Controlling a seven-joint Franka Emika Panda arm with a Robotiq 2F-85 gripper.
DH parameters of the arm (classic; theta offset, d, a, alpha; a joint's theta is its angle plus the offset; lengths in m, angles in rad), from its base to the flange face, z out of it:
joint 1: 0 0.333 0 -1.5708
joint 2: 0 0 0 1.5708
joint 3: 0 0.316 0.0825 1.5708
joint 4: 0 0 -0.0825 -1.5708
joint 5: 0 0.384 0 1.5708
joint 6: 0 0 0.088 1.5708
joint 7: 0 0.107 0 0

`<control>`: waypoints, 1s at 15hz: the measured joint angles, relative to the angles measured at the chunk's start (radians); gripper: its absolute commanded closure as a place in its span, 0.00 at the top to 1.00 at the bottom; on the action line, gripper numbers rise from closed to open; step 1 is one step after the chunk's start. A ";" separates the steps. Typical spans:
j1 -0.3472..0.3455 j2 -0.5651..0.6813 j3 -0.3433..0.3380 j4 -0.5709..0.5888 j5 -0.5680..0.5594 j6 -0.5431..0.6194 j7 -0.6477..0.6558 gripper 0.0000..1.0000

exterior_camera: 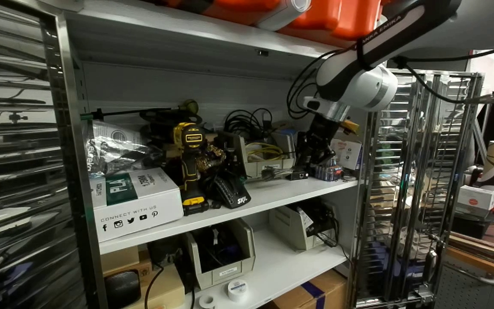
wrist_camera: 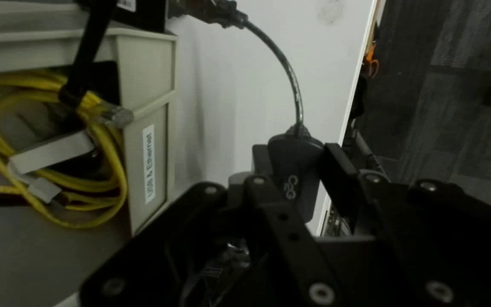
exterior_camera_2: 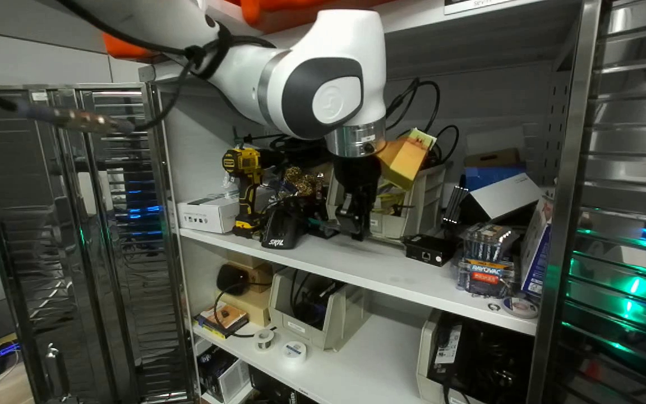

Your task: Pick the cable and put it in the cable box.

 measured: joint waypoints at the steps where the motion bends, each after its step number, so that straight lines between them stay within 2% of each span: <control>1: 0.000 -0.038 0.000 -0.053 0.038 0.063 -0.004 0.13; 4: 0.004 -0.119 -0.003 -0.199 0.127 0.260 -0.032 0.13; 8: 0.022 -0.145 0.012 -0.337 0.406 0.538 -0.139 0.13; 12: 0.067 -0.142 0.056 -0.324 0.738 0.630 -0.215 0.12; 15: 0.103 -0.130 0.094 -0.245 0.982 0.675 -0.310 0.12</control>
